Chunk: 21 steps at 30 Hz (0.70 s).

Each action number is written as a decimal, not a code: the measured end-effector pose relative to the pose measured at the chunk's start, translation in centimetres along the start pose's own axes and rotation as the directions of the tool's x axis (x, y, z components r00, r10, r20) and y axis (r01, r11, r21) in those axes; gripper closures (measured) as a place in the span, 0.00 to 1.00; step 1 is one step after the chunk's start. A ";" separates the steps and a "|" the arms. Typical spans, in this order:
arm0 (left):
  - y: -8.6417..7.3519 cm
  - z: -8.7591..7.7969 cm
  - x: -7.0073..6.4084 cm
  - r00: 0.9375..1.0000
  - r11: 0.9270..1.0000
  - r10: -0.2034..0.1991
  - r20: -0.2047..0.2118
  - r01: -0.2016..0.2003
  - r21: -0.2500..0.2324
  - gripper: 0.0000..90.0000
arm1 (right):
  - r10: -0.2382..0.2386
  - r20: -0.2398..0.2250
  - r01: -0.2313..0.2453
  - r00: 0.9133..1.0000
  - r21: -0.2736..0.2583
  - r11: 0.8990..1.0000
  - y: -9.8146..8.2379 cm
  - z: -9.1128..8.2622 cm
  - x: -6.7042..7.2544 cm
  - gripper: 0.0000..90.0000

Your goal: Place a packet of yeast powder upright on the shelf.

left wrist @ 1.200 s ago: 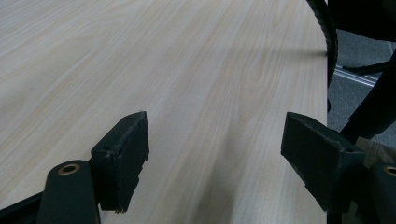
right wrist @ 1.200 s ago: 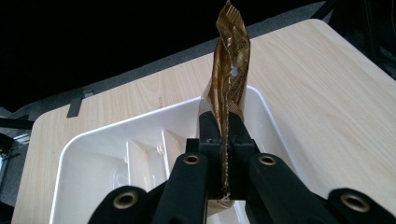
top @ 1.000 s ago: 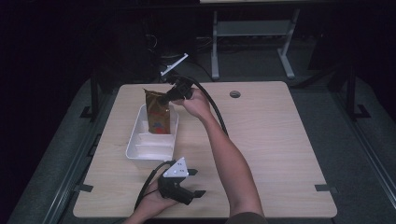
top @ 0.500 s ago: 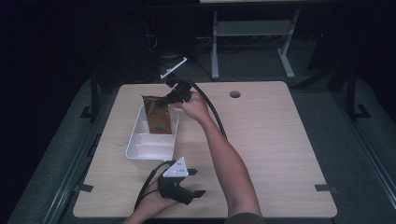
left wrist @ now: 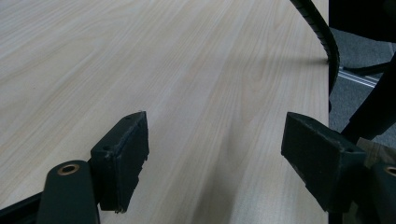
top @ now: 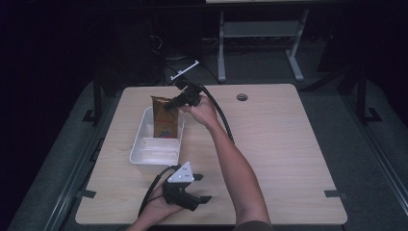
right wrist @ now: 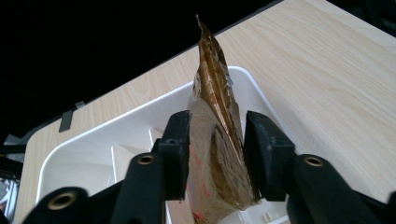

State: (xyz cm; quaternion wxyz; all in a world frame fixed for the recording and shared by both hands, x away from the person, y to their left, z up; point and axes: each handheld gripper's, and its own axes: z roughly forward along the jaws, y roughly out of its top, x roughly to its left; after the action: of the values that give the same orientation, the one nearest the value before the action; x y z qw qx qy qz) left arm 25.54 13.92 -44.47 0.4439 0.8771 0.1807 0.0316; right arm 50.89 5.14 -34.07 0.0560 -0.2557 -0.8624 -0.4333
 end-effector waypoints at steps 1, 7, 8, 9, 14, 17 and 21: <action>0.0 0.0 0.0 1.000 1.000 -0.001 0.000 0.001 0.000 0.25 | 0.011 0.001 -0.011 1.000 -0.005 1.000 -0.1 0.0 -0.2 0.62; 0.0 0.0 0.0 1.000 1.000 0.000 0.000 0.000 0.000 0.25 | 0.038 0.014 -0.038 0.999 -0.024 0.999 -0.5 -0.5 -0.6 0.56; 0.0 0.0 0.0 1.000 1.000 0.000 0.000 0.000 0.000 0.25 | 0.038 0.014 -0.038 0.999 -0.024 0.999 -0.5 -0.5 -0.6 0.56; 0.0 0.0 0.0 1.000 1.000 -0.001 0.000 0.001 0.000 0.25 | 0.045 0.012 -0.045 0.999 -0.031 0.999 -0.6 -0.7 -0.7 0.55; 0.0 0.0 0.0 1.000 1.000 0.000 0.000 0.000 -0.001 0.25 | 0.052 0.011 -0.051 0.999 -0.037 0.998 -0.8 -1.1 -0.8 0.54; 0.0 0.0 0.0 1.000 1.000 -0.001 0.001 0.001 -0.002 0.25 | 0.061 0.005 -0.060 0.998 -0.041 0.997 -1.0 -1.4 -1.0 0.52; 0.1 0.0 0.1 1.000 1.000 -0.003 0.000 0.003 -0.005 0.24 | 0.072 0.001 -0.072 0.997 -0.049 0.996 -1.4 -2.1 -1.1 0.51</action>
State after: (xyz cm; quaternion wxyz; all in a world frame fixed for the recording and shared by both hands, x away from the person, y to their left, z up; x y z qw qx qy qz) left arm 25.60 13.95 -44.41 0.4460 0.8757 0.1822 0.0314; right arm 50.91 2.34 -34.11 0.0642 -0.2885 -0.8418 -0.4517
